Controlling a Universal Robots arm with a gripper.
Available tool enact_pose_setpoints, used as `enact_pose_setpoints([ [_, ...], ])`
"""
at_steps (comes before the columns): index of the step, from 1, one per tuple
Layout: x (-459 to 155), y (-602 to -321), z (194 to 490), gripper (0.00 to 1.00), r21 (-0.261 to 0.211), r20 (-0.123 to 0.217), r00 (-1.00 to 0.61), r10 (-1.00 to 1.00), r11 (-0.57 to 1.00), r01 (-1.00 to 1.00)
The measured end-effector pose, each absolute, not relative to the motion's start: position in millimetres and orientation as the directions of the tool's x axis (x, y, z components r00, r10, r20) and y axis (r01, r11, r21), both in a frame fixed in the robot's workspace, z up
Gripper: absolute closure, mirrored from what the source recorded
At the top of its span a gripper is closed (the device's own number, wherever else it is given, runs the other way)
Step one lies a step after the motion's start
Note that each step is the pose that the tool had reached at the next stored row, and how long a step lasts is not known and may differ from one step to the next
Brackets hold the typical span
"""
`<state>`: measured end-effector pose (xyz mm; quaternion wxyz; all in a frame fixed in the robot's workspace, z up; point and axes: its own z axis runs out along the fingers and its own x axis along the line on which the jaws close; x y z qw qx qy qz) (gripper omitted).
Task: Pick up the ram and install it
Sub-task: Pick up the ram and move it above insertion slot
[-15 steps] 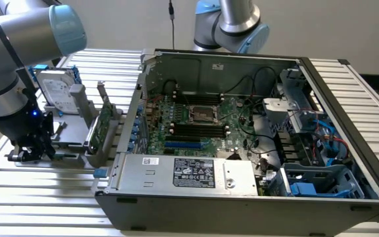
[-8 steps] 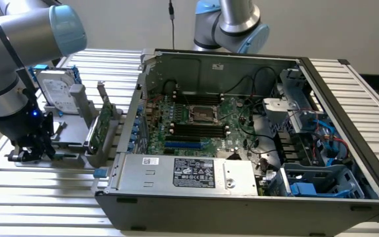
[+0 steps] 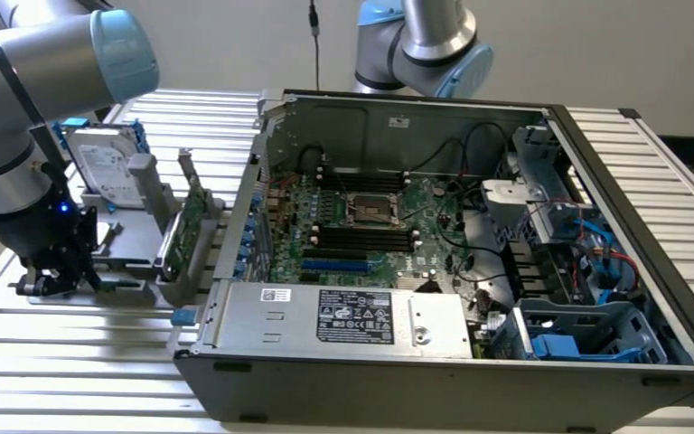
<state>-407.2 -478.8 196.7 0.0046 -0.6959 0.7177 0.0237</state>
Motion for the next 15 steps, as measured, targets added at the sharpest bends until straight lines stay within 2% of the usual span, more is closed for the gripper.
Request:
enact_pose_setpoints([
  [15, -406.9, -478.8, 196.6, 0.87, 0.028, -0.040, -0.066, -0.997, 0.065, -0.997],
])
